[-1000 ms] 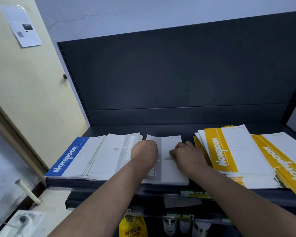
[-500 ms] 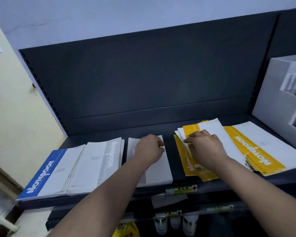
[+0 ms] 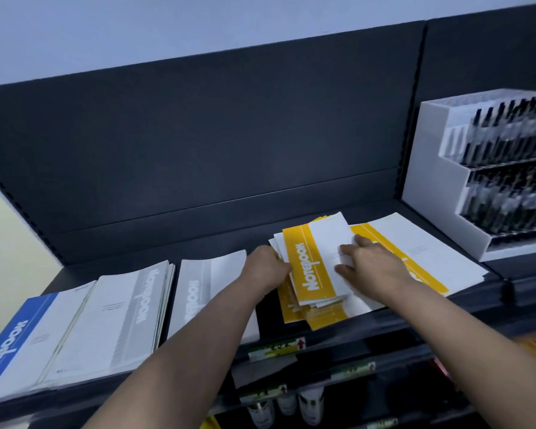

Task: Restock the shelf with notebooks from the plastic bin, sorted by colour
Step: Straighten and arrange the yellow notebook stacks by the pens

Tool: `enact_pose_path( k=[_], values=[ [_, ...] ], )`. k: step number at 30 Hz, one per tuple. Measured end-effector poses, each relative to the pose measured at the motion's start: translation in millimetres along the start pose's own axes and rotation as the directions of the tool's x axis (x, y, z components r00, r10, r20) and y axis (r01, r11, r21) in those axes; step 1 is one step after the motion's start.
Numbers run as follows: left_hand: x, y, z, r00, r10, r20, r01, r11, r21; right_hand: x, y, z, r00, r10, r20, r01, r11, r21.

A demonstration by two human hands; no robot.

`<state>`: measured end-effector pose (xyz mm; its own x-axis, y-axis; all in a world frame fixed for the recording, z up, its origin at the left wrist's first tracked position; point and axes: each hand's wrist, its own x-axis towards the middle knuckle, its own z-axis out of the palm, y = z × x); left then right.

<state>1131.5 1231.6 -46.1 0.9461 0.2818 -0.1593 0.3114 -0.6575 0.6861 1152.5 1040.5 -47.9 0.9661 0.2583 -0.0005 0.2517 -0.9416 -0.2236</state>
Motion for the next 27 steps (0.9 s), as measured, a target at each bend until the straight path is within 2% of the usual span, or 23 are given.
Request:
enact_pose_path(
  k=[7, 14, 18, 24, 27],
  values=[
    [7, 8, 13, 0.981, -0.183, 0.059, 0.192, 0.926, -0.326, 2, 10, 1, 1.0, -0.011, 0.011, 0.01, 0.994, 0.111],
    [6, 17, 13, 0.97, -0.234, 0.068, 0.241, 0.881, -0.408, 5, 12, -1, 0.999, -0.026, 0.044, 0.02, 0.99, 0.142],
    [10, 25, 11, 0.961, -0.268, 0.061, 0.261, 0.823, -0.504, 6, 12, -2, 0.999, -0.023, 0.035, 0.017, 0.989, 0.144],
    [10, 37, 14, 0.976, -0.204, 0.08, 0.217, 0.85, -0.48, 9, 14, -2, 0.999, -0.007, 0.038, 0.0, 0.984, 0.181],
    [9, 36, 15, 0.98, -0.191, 0.062, 0.194, 0.821, -0.536, 11, 17, -3, 0.999, 0.003, 0.039, -0.016, 0.943, 0.333]
  ],
)
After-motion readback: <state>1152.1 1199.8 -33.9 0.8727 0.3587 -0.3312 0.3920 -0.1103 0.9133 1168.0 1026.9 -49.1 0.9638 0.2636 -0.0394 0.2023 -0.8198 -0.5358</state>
